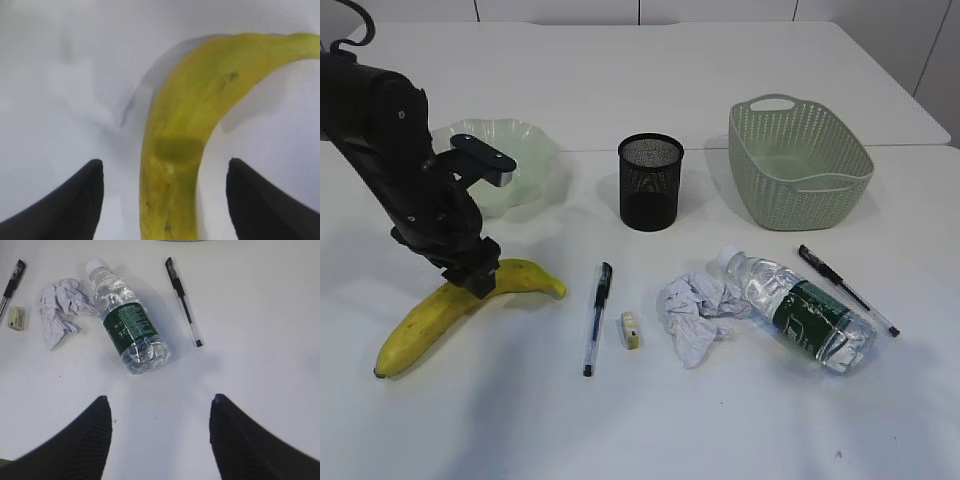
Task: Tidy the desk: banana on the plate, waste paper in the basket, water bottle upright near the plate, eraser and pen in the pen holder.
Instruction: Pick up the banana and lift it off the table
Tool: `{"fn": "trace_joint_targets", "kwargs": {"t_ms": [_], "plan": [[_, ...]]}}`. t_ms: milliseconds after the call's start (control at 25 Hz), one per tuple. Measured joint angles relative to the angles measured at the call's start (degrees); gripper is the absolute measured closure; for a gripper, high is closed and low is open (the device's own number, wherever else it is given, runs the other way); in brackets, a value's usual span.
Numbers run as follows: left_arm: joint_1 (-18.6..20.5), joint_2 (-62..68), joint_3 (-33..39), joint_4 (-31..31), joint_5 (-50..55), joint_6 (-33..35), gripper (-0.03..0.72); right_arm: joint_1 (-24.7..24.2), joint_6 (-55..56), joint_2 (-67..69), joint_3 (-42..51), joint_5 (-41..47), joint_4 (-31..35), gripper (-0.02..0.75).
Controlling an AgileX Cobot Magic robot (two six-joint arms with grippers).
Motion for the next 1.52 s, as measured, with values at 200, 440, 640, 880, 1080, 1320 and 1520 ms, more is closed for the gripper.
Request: {"fn": "trace_joint_targets", "kwargs": {"t_ms": [200, 440, 640, 880, 1080, 1320, 1520], "plan": [[0.0, 0.2, 0.0, -0.7, -0.7, 0.0, 0.146, 0.0, -0.1, 0.0, 0.0, 0.0, 0.0, 0.278], [0.0, 2.0, 0.0, -1.8, -1.2, 0.0, 0.146, 0.0, -0.1, 0.0, 0.0, 0.0, 0.0, 0.277], [0.0, 3.1, 0.0, -2.9, -1.2, 0.0, 0.154, 0.0, -0.1, 0.0, 0.0, 0.1, 0.0, 0.278], [0.0, 3.2, 0.0, -3.0, -1.3, 0.0, 0.286, 0.0, -0.1, 0.0, 0.0, 0.1, 0.0, 0.277], [0.0, 3.2, 0.0, -3.1, 0.2, 0.0, 0.375, 0.0, -0.1, 0.0, 0.0, 0.1, 0.0, 0.277], [0.0, 3.5, -4.0, -3.2, 7.1, 0.0, 0.388, 0.0, -0.1, 0.0, 0.0, 0.1, 0.0, 0.277], [0.0, 2.7, -9.9, -3.4, 9.3, 0.0, 0.416, 0.0, -0.1, 0.0, 0.0, -0.1, 0.0, 0.277]]}}
